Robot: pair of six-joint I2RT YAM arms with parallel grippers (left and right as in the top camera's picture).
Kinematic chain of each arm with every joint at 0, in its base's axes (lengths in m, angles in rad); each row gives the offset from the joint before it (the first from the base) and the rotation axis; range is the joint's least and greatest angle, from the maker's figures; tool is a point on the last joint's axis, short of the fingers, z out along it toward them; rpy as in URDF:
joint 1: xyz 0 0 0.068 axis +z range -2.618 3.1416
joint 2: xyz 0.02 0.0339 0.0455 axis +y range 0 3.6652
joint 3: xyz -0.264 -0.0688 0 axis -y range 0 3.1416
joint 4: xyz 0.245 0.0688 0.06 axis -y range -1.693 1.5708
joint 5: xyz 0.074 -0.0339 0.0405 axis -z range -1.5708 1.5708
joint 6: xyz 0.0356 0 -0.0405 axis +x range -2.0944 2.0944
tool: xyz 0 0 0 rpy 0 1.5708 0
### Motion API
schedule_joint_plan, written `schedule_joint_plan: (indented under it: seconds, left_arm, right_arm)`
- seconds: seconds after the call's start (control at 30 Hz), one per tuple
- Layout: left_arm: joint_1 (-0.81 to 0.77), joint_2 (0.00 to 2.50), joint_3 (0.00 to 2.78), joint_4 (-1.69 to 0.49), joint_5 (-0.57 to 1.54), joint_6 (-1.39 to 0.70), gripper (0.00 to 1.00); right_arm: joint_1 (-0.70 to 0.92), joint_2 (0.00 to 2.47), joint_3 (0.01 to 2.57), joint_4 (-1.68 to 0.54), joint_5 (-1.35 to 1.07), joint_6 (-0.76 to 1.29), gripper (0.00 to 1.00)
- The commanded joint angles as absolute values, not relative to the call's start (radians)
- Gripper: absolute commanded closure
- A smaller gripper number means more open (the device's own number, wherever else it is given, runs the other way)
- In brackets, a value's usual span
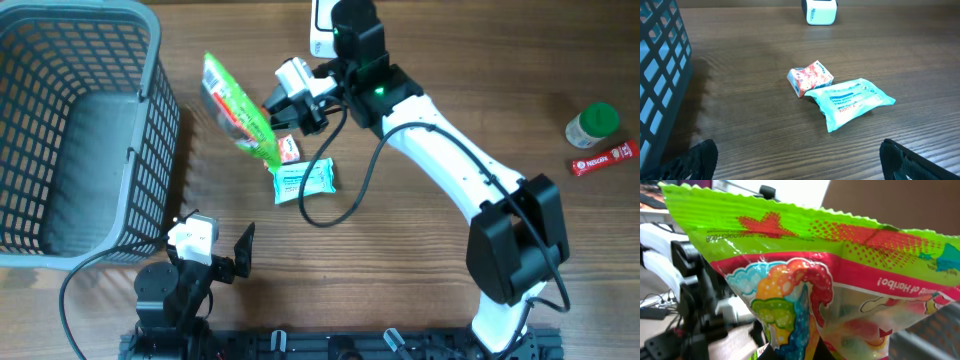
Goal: Scan the item barcode
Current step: 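Lift the Haribo bag and hold it before the scanner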
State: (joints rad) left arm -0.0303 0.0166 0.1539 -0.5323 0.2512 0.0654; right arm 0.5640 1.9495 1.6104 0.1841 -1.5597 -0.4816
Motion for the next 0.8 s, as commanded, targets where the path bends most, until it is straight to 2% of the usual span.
schedule_joint_plan:
  seconds: [0.0,0.1,0.13,0.2,0.27,0.37,0.4,0.5,0.63,0.77]
  left_arm:
    - [-0.024,0.014,0.148,-0.531,0.242,0.073,0.0]
    - [-0.024,0.014,0.148,-0.532,0.242,0.073,0.0]
    - [-0.024,0.014,0.148,-0.531,0.242,0.073,0.0]
    - [-0.024,0.014,0.148,-0.531,0.242,0.073,0.0]
    - [-0.024,0.014,0.148,-0.531,0.242,0.073,0.0]
    - [-0.024,0.014,0.148,-0.531,0.242,0.073,0.0]
    - [-0.024,0.014,0.148,-0.531,0.242,0.073,0.0]
    - [-0.024,0.014,0.148,-0.531,0.242,0.073,0.0]
    - [-0.024,0.014,0.148,-0.532,0.242,0.073,0.0]
    - [-0.024,0.014,0.148,-0.531,0.242,0.073,0.0]
  right_arm:
    - [0.597,1.875,1.626,0.27,-1.623,-0.392,0.95]
    - [0.599,1.872,1.626,0.274,-1.622,-0.333,0.95]
    - [0.596,1.872,1.626,0.269,-1.622,-0.251,0.96]
    - [0.589,1.872,1.626,0.27,-1.621,0.042,0.96]
    - [0.588,1.876,1.626,0.255,-1.598,0.163,0.96]
    - [0.59,1.876,1.625,-0.035,-1.332,0.186,0.96]
    - [0.587,1.876,1.625,-0.2,-1.109,0.185,0.96]
    - [0.585,1.877,1.625,-0.471,-0.542,0.186,0.96]
    - [0.58,1.885,1.625,-0.518,-0.155,0.186,0.96]
    - [0.545,1.956,1.626,-0.392,-0.059,0.21,0.96]
